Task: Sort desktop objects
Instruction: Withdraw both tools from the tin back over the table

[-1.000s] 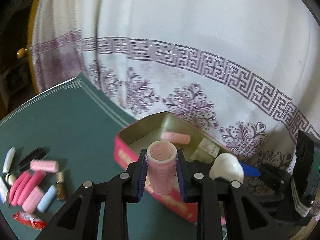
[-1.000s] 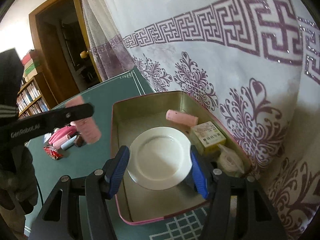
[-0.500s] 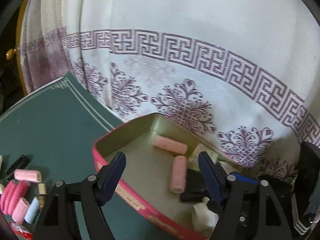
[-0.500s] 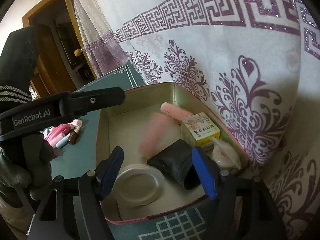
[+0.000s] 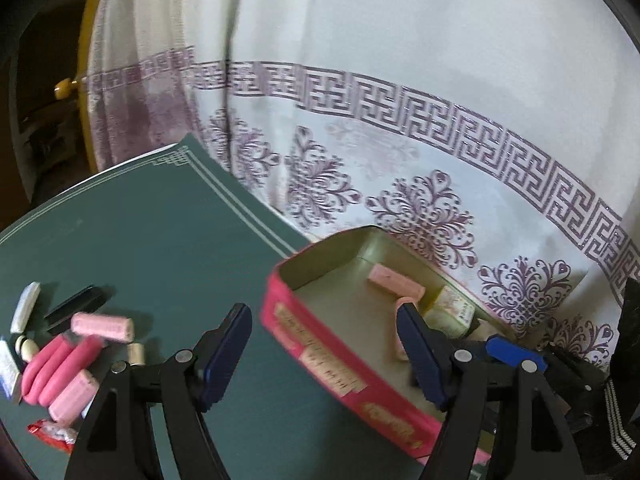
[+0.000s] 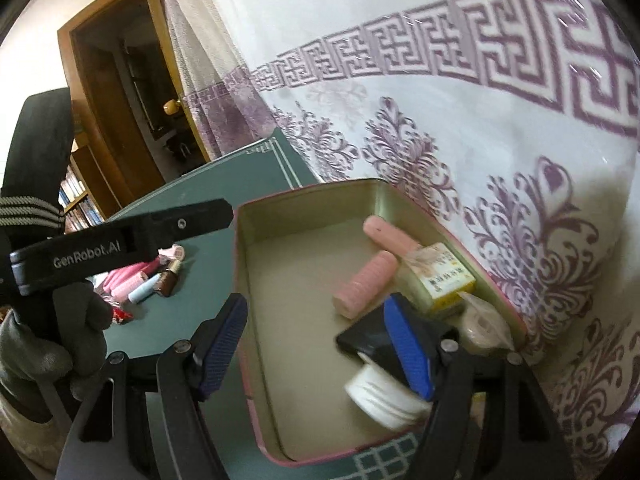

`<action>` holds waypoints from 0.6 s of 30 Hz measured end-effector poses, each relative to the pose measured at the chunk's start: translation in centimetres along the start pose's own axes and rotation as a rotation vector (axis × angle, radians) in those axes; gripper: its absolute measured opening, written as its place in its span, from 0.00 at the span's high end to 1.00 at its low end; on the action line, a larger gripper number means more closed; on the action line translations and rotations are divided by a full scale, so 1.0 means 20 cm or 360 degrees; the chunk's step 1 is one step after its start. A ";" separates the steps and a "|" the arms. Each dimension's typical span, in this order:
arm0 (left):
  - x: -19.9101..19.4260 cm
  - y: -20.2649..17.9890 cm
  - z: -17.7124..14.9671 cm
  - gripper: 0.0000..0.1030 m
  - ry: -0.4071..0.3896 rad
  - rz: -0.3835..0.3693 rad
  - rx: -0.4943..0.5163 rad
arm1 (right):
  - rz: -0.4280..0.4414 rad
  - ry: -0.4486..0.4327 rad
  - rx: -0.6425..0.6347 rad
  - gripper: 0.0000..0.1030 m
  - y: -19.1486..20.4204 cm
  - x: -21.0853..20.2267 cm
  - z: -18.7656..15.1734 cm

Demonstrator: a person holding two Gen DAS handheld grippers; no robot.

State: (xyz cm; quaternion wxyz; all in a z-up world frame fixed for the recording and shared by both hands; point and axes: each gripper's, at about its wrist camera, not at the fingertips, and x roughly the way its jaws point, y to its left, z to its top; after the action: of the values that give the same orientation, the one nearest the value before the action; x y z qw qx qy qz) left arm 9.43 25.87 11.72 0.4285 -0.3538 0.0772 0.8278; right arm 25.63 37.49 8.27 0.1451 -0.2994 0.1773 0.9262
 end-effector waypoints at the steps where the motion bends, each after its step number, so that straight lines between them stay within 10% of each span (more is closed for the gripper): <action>1: -0.02 0.02 -0.01 0.26 -0.0005 0.0017 -0.0008 | 0.0012 -0.0002 -0.0010 0.27 0.03 0.00 0.01; 18: -0.34 0.79 -0.30 0.26 -0.0022 0.0490 -0.0428 | 0.0248 0.0055 -0.0235 0.26 0.50 0.13 0.00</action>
State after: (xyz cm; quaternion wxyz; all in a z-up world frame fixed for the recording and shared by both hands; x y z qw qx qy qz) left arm 3.09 9.03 8.98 0.2463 -0.3861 0.0160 0.8888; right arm 19.82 29.04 9.17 0.0472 -0.3105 0.1339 0.9399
